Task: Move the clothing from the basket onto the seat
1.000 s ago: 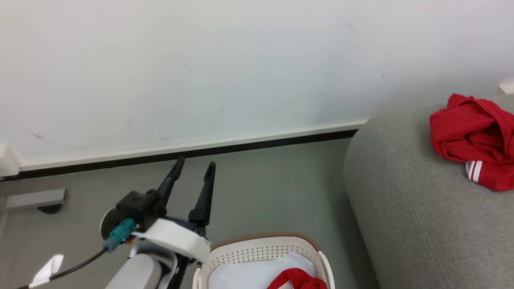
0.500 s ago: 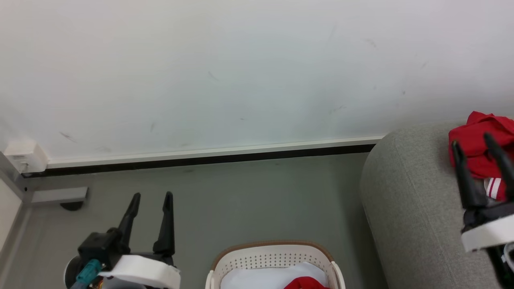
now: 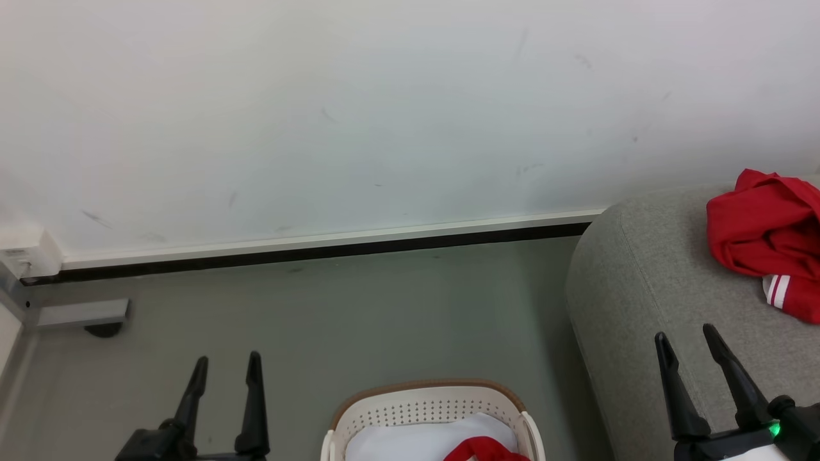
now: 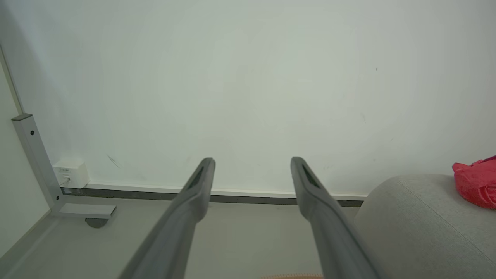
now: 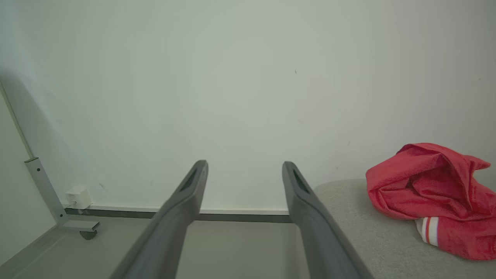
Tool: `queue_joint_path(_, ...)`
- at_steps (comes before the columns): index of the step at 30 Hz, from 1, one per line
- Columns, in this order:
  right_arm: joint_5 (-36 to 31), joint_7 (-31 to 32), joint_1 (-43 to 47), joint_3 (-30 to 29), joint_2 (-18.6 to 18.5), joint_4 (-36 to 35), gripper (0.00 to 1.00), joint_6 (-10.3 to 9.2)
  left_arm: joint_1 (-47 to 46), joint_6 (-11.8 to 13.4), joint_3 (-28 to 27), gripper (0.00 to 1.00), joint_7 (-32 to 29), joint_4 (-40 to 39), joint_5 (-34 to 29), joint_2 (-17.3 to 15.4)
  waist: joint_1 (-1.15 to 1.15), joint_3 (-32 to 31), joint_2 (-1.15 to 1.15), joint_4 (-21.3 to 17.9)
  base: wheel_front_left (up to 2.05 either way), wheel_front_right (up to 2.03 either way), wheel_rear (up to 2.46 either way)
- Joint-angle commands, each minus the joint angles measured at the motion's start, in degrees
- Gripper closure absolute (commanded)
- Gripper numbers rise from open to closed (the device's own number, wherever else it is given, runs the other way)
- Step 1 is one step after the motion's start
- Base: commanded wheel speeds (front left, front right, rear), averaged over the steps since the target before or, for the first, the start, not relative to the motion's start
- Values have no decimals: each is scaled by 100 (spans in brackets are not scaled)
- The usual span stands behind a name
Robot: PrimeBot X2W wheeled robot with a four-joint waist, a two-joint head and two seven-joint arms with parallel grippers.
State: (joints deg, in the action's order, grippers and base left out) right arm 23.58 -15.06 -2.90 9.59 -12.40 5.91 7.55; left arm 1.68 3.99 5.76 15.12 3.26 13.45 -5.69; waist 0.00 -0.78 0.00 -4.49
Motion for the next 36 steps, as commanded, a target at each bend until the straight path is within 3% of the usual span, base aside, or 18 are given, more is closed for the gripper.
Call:
queue_joint_path(1, -67, -13, 106, -20, 31, 59, 0, -13, 90, -41, -55, 0, 5, 0, -120, 36, 0, -1, 0, -10, 0, 0, 0)
queue_joint_path(14, -84, -14, -45, 86, 157, 254, 0, -13, -44, -393, -317, 0, 5, 222, -438, 250, 0, 39, 0, -24, 0, 0, 0)
queue_joint_path(36, 30, -14, -144, 167, 154, 259, 0, -13, -148, -440, -258, 0, 5, 378, -312, 273, 0, 187, 0, -131, 0, 0, 0)
